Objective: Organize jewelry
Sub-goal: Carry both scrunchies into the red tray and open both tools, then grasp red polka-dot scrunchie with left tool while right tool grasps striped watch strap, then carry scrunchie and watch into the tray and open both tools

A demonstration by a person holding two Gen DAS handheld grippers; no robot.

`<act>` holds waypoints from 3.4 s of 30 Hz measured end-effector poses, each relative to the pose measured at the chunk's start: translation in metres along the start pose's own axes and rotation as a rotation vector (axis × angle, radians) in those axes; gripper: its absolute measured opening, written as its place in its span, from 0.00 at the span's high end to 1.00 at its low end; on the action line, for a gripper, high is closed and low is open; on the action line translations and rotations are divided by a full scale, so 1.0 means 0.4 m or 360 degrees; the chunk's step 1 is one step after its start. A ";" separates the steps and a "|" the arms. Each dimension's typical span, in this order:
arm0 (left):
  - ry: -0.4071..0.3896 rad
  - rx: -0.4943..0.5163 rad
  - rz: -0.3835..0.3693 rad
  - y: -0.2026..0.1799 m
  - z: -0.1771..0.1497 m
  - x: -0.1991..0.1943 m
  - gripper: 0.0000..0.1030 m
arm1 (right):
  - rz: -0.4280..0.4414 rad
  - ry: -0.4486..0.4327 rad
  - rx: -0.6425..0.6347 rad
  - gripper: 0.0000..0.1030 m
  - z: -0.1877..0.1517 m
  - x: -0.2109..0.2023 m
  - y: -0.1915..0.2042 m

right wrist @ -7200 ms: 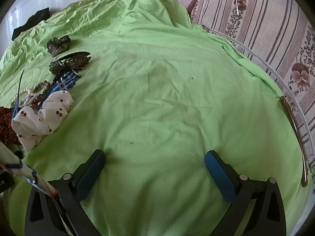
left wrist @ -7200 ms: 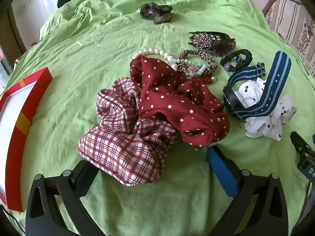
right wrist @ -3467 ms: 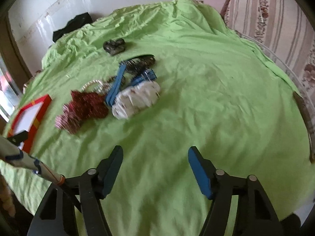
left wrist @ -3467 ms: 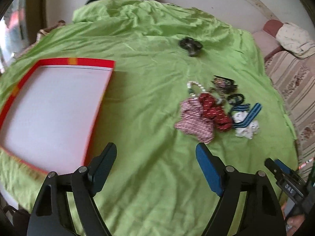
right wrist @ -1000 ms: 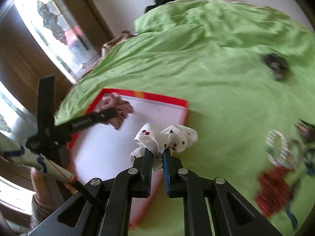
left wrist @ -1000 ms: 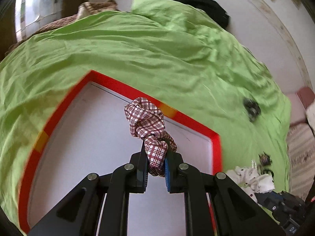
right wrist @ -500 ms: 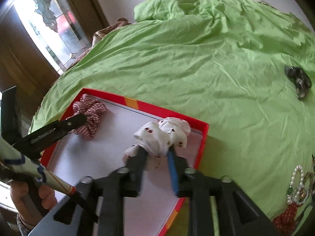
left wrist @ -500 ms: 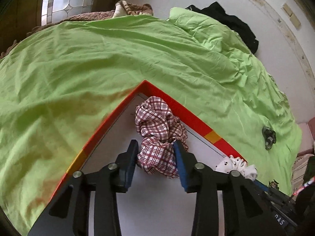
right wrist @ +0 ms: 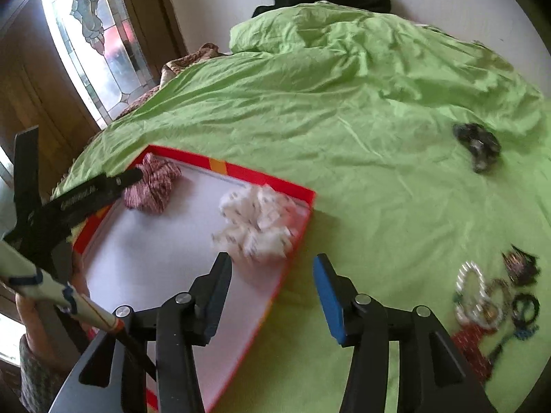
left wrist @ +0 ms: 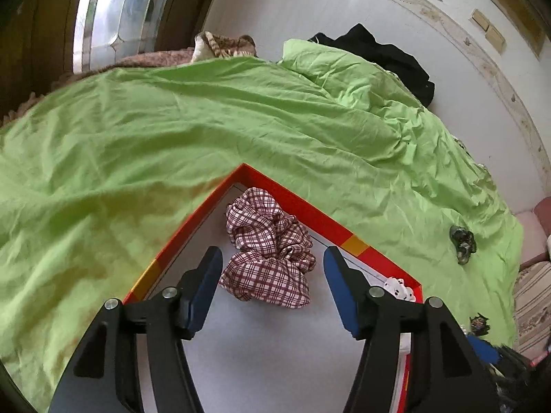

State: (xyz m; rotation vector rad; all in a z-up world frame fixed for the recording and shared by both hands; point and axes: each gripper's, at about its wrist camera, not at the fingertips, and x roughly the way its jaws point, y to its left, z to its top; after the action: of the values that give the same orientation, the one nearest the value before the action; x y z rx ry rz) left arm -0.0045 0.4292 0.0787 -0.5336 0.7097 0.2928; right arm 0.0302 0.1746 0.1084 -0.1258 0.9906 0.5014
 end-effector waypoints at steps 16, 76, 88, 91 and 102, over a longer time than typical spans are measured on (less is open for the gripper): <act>0.0029 0.0515 -0.0145 -0.282 -0.279 -0.250 0.40 | -0.0219 -0.0047 0.0370 0.48 -0.335 -0.286 -0.307; 0.0674 0.0823 -0.0423 -0.781 -0.570 0.081 0.93 | -0.0048 -0.0109 0.1011 0.81 -0.335 -0.133 -0.744; 0.0424 0.0713 -0.0442 -0.679 -0.485 -0.187 0.93 | -0.0106 -0.0307 0.0896 0.82 -0.365 -0.352 -0.650; 0.0362 0.0697 -0.0434 -0.652 -0.467 -0.242 0.93 | -0.0108 -0.0346 0.0853 0.82 -0.374 -0.401 -0.617; 0.0183 0.0674 -0.0365 -0.542 -0.434 -0.379 0.93 | -0.0104 -0.0431 0.0669 0.82 -0.362 -0.512 -0.473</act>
State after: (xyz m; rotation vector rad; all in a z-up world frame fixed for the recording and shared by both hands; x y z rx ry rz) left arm -0.1153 0.1417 0.1510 -0.2245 0.7876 -0.1049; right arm -0.0853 -0.1101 0.1745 0.2796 0.8037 0.2340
